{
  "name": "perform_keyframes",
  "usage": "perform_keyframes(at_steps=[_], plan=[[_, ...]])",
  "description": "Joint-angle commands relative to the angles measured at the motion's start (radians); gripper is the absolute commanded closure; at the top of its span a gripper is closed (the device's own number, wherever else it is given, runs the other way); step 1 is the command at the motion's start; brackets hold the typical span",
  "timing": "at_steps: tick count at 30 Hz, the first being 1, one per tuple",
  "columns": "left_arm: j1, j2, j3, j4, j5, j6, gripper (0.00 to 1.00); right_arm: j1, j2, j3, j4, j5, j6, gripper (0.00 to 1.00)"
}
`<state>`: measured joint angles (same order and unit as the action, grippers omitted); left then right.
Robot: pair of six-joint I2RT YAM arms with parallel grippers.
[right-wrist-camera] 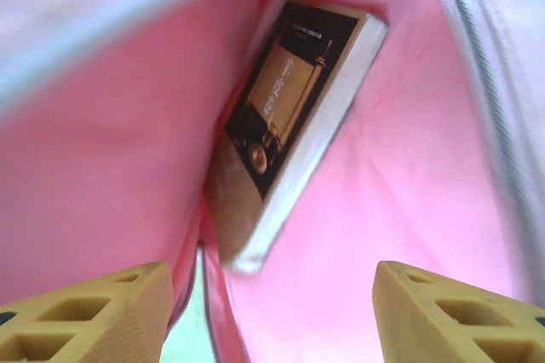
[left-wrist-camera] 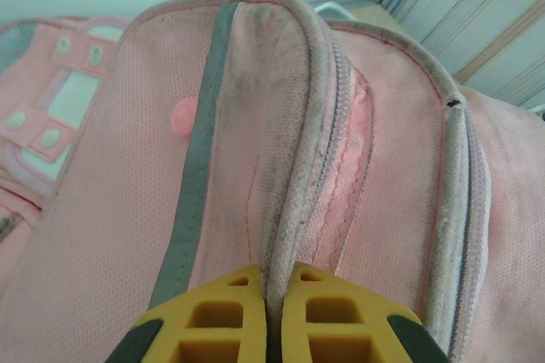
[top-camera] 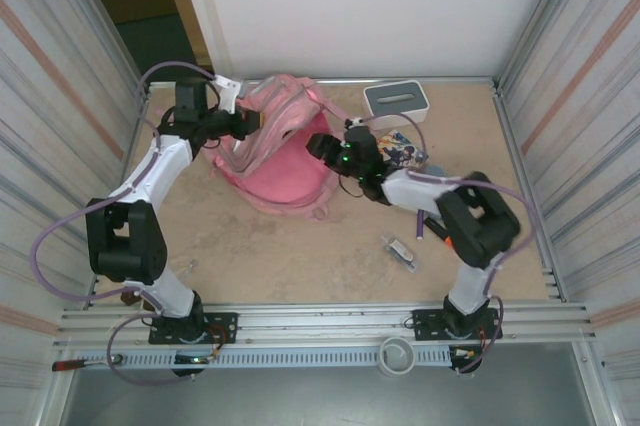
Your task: Pack books, pencil case, and school supplies into a backpack
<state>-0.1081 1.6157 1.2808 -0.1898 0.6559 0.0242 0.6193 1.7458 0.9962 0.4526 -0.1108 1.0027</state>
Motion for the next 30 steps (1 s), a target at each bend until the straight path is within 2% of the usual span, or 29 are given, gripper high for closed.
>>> perform_keyframes(at_steps=[1,3,4,7,10,13,18,23,30], plan=[[0.021,-0.091,-0.068,0.045,-0.055,0.068,0.97,-0.06,-0.162,-0.101,-0.222,-0.02,-0.154,0.37],[0.021,-0.109,-0.11,0.029,-0.115,0.09,0.93,-0.125,-0.234,-0.149,-0.346,0.025,-0.233,0.36],[0.021,-0.115,-0.124,0.023,-0.137,0.094,0.87,-0.156,-0.254,-0.156,-0.402,0.045,-0.262,0.36],[0.02,-0.136,-0.159,0.026,-0.148,0.077,0.59,-0.272,-0.276,-0.159,-0.509,0.054,-0.34,0.34],[-0.002,-0.162,-0.184,0.055,-0.141,0.028,0.43,-0.361,-0.254,-0.148,-0.549,0.04,-0.38,0.33],[-0.079,-0.17,-0.205,0.116,-0.149,-0.008,0.27,-0.409,-0.196,-0.118,-0.567,0.012,-0.396,0.32],[-0.247,-0.061,-0.143,0.136,-0.218,-0.058,0.24,-0.427,-0.094,-0.069,-0.566,-0.007,-0.39,0.3],[-0.39,0.133,0.021,0.08,-0.304,-0.136,0.24,-0.432,-0.031,-0.047,-0.569,0.041,-0.364,0.3],[-0.517,0.42,0.309,-0.059,-0.419,-0.14,0.24,-0.442,0.039,-0.013,-0.547,0.036,-0.335,0.34]])
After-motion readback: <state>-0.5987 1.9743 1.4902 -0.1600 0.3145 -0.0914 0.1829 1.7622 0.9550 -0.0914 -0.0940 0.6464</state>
